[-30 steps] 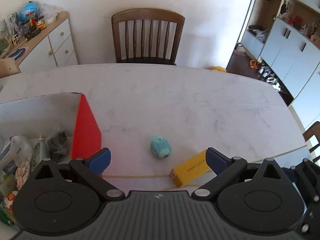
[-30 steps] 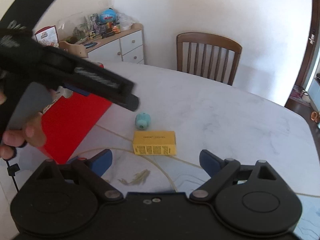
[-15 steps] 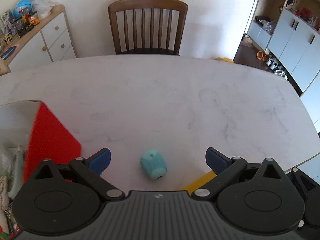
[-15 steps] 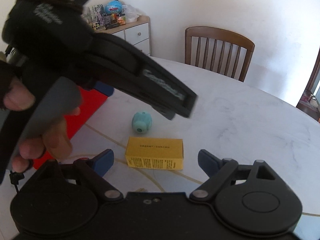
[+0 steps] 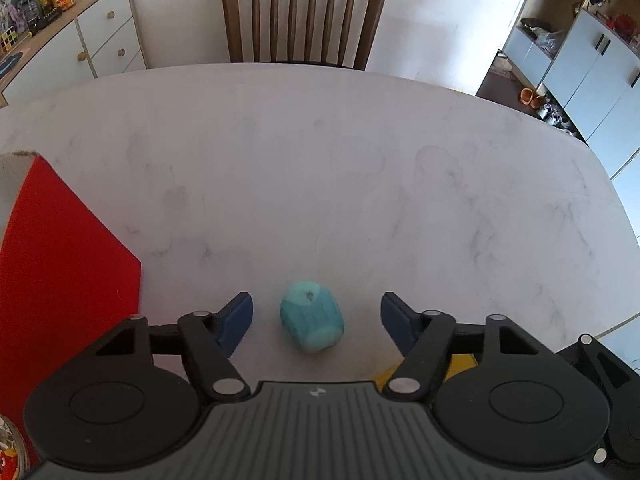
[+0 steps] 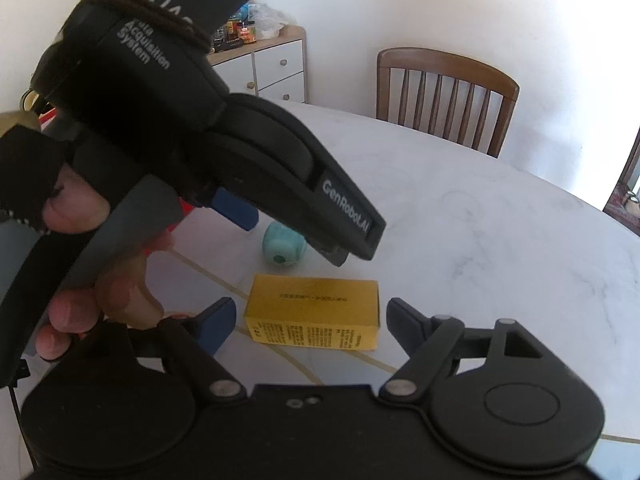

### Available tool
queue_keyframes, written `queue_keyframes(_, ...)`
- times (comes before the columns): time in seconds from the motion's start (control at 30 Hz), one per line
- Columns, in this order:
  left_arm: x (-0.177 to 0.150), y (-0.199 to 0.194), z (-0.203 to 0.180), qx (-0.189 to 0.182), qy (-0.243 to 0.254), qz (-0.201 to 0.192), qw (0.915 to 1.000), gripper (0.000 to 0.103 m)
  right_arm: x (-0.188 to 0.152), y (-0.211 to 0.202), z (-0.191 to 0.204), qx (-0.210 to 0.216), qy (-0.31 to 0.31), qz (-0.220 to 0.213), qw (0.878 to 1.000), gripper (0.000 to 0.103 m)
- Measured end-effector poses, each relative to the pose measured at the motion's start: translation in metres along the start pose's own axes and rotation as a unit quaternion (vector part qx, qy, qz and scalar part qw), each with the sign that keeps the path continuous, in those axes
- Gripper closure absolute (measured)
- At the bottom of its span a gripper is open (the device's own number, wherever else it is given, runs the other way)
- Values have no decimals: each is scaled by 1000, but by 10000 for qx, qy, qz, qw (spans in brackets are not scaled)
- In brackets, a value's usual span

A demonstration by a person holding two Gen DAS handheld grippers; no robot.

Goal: Organize objects
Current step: 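Grasp the teal rounded object with the left tool while the right tool grasps the yellow box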

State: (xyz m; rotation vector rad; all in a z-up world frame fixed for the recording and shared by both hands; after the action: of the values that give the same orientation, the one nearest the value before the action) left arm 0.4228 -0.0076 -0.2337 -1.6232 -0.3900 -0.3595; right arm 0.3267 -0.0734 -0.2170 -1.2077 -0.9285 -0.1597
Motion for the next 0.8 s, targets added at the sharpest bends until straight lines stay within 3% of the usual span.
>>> queue_keyframes(0.17,-2,-2,-2,29,92,-86,9999,47,-1,0,2,27,47,-21,10000,25)
queue_keyframes(0.33,-7,-5,-5,-2,171,-137,9998,70,-2,-3,5,64,12,-41,10000,31)
queue_keyframes(0.8,-8,-27,-13,-163,340,-310,9988,71,-21,-27,-4,-90,97,12,9999,34)
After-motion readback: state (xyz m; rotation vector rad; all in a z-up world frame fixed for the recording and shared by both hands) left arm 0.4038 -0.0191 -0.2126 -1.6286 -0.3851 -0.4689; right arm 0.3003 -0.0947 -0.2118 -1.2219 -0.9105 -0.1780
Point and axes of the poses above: each gripper's, at about its wrist camera, not at the fingertips, and y roughly the way its jaws point, z to its left, x to its top, the point moved 9 cm from there along y, roughly the way its jaws point, and after that the axes turned 1 degree about z, right-handed, at the moved point
